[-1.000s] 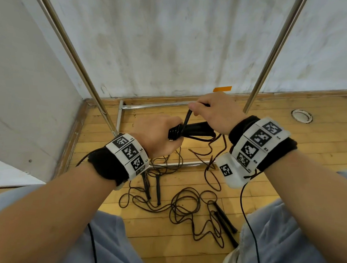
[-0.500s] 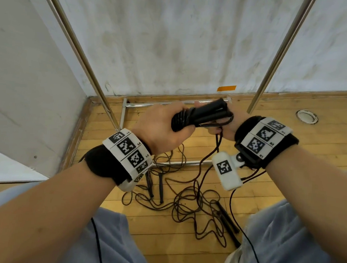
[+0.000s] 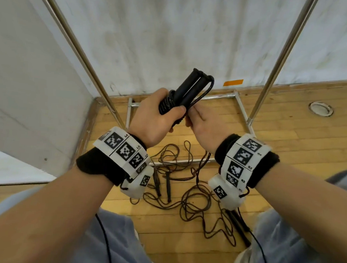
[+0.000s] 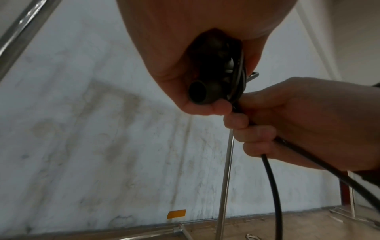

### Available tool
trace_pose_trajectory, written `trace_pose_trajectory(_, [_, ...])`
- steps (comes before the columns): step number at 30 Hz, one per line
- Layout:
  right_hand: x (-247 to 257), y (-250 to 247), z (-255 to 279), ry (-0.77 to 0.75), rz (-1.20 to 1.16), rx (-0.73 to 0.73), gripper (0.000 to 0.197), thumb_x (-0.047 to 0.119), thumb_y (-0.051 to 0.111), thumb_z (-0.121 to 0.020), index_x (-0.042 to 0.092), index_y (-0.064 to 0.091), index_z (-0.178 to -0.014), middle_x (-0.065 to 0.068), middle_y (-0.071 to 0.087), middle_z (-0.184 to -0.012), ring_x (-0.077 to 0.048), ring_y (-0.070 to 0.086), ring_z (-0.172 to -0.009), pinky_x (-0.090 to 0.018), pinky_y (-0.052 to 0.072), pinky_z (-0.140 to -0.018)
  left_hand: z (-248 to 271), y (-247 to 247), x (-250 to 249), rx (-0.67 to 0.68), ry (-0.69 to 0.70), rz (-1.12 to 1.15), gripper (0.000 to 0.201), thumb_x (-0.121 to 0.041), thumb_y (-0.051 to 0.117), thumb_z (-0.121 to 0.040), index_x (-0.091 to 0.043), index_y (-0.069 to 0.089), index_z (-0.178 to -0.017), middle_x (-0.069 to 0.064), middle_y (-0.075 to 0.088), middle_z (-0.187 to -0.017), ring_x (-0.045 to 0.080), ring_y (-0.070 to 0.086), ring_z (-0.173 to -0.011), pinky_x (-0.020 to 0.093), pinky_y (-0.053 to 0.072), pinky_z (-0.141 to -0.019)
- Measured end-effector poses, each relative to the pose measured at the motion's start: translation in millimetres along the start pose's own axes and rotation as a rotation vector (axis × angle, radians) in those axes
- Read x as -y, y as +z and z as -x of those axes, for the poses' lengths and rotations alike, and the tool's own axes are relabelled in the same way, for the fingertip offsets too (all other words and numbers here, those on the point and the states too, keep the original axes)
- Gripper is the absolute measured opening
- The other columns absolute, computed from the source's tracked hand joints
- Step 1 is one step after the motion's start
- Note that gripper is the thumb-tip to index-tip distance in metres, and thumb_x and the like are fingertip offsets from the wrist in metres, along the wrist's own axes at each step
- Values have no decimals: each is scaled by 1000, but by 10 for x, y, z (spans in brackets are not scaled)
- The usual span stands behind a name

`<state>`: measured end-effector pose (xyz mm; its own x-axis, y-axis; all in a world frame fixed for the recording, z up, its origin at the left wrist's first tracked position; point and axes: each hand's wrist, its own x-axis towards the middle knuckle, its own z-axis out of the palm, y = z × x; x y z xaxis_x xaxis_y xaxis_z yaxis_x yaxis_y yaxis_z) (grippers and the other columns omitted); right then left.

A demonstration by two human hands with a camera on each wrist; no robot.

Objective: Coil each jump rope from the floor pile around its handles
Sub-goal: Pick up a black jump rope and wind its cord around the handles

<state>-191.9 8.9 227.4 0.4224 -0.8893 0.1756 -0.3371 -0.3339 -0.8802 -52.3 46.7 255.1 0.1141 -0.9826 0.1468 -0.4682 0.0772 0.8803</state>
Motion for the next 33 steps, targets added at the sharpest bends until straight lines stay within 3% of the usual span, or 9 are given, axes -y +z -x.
trace_pose_trajectory(3, [-13, -15, -5, 15, 33, 29, 32, 17, 35, -100, 10, 59, -82, 0, 58, -74, -17, 56, -72, -31, 43, -68, -13, -30, 15, 21, 15, -42, 20, -32, 61, -75, -27, 54, -93, 0, 64, -73, 25, 63, -58, 46, 56, -56])
trace_pose_trajectory(6, [-30, -36, -36, 49, -86, 60, 28, 13, 37, -99, 15, 59, -83, 7, 58, -73, -1, 54, -71, -20, 42, -70, -22, -31, 4, 43, 41, -48, 29, -30, 61, -76, -29, 53, -104, 0, 67, -79, 24, 65, -59, 45, 57, -57])
trace_pose_trajectory(8, [-31, -34, -62, 76, -163, 98, 26, 8, 39, -98, 15, 60, -84, 4, 58, -71, -10, 55, -73, -27, 43, -76, -45, -41, -12, 29, 51, -32, 29, -27, 61, -78, -29, 54, -106, -1, 67, -79, 25, 65, -62, 45, 56, -56])
trace_pose_trajectory(12, [-7, -20, -96, 128, -266, 95, 31, 6, 37, -97, 23, 56, -80, 3, 49, -60, -11, 48, -57, -29, 46, -65, -80, -65, -65, 9, 53, 14, 20, -24, 62, -79, -31, 56, -98, -1, 65, -81, 29, 66, -68, 47, 57, -55])
trace_pose_trajectory(17, [-36, -30, -89, 181, -228, 122, 37, 29, 36, -101, 18, 52, -70, 10, 40, -50, -11, 36, -48, -32, 36, -56, -149, -183, -95, -109, 42, 35, 15, -28, 63, -76, -32, 55, -89, -4, 65, -74, 26, 66, -65, 40, 57, -53])
trace_pose_trajectory(22, [54, -96, -101, 152, -20, 103, 41, 32, 36, -100, 20, 52, -65, 10, 40, -52, -4, 34, -42, -24, 30, -50, -251, -272, 75, -109, 26, -220, 25, -34, 62, -79, -23, 53, -99, 4, 66, -82, 25, 65, -69, 46, 57, -68])
trace_pose_trajectory(28, [263, -135, -92, 131, 111, 179, 38, 29, 35, -100, 20, 53, -67, 7, 41, -56, -4, 35, -43, -19, 30, -46, -303, -262, 214, -105, 54, -435, 25, -40, 59, -82, -31, 45, -100, -11, 56, -77, 16, 60, -69, 28, 43, -55])
trace_pose_trajectory(31, [321, -175, -59, 83, 179, 180, 40, 27, 35, -100, 22, 52, -65, 6, 44, -58, -8, 39, -51, -23, 31, -53, -270, -233, 215, -93, 88, -491, 35, -39, 58, -85, -34, 44, -116, -9, 58, -82, 20, 62, -71, 33, 51, -62])
trace_pose_trajectory(33, [337, -189, -44, 63, 193, 184, 40, 26, 35, -100, 21, 52, -64, 7, 44, -58, -9, 40, -52, -24, 30, -54, -249, -217, 211, -82, 112, -549, 32, -39, 57, -86, -32, 45, -116, -7, 59, -86, 23, 62, -75, 38, 53, -68])
